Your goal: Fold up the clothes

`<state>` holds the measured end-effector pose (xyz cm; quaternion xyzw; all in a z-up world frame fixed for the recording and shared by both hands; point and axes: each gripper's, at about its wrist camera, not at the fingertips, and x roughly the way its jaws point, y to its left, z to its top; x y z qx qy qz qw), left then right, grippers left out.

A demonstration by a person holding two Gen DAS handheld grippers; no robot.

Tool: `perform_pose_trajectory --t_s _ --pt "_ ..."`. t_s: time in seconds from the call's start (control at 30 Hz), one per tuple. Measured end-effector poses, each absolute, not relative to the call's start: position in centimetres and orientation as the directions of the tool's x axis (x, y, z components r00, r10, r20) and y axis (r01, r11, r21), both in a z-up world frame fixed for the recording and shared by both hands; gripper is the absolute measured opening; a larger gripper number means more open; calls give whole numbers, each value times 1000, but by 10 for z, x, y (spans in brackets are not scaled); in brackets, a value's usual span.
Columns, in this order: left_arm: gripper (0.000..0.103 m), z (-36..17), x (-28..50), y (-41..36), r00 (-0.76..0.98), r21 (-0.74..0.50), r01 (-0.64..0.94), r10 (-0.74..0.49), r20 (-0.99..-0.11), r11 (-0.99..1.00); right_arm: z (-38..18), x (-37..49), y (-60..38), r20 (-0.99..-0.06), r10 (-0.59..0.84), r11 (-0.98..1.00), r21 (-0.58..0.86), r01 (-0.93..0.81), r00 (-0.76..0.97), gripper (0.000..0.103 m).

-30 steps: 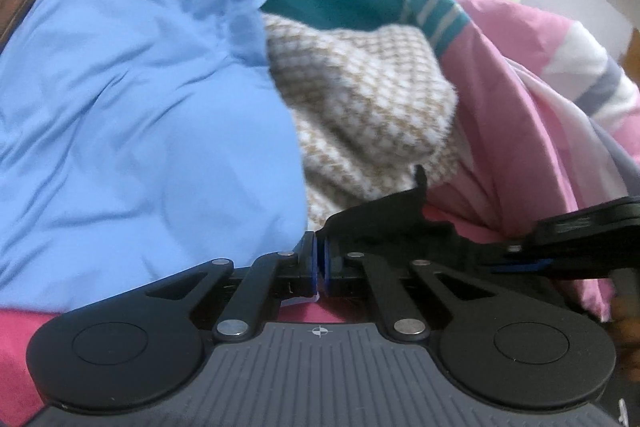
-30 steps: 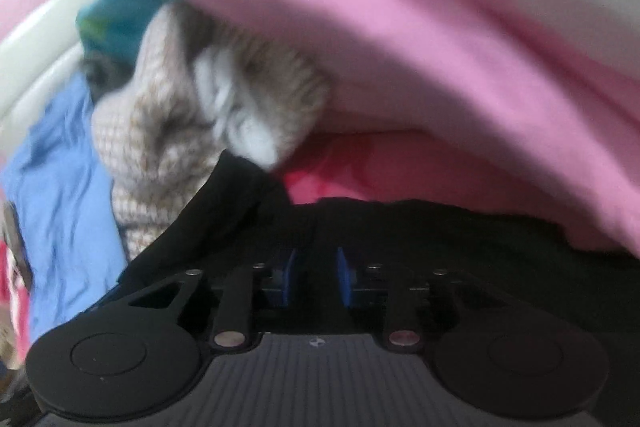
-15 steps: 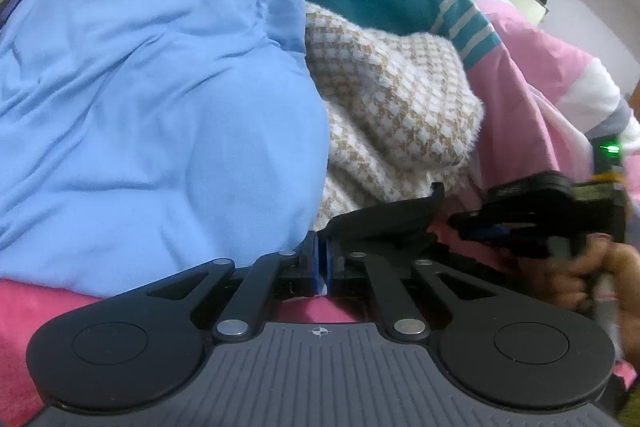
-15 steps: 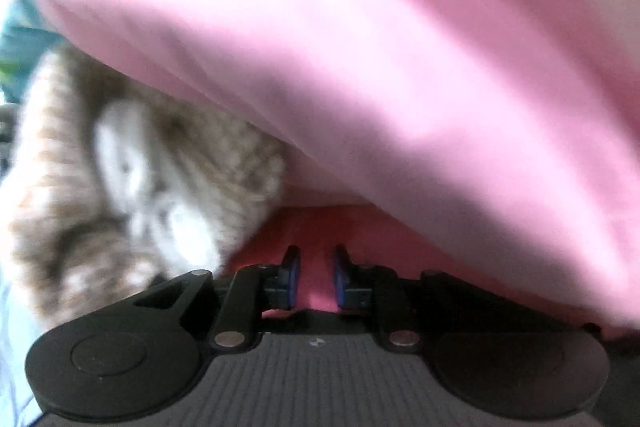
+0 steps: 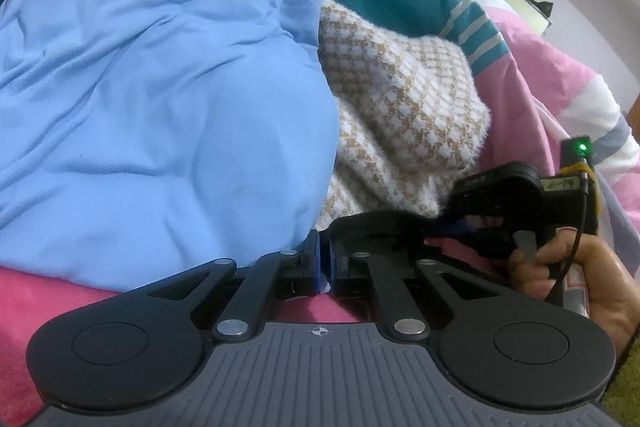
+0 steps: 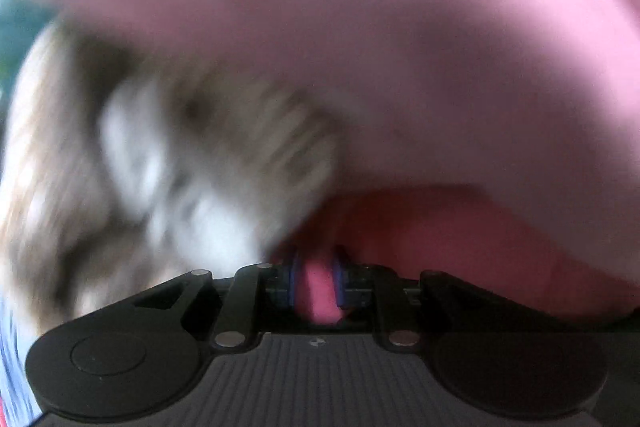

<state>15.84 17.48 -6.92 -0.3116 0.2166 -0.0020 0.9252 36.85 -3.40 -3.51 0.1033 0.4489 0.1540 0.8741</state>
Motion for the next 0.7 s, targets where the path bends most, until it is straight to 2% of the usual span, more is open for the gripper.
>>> perform_pose_trajectory --t_s 0.17,0.4,0.53,0.7 --pt "6 -70 158 177 906 -594 -129 -148 -395 794 -9 349 -75 -706 370 917 381 -117 603 19" --pt "9 -71 157 180 908 -623 -115 -172 -382 774 64 279 -161 -599 417 873 472 -119 683 19" --pt "16 -69 157 183 909 -647 -100 -194 -368 756 107 221 -213 -548 379 874 478 -92 745 19" --pt "33 -57 153 181 909 -644 -95 -198 -368 759 149 148 -284 -501 290 880 474 -21 816 20"
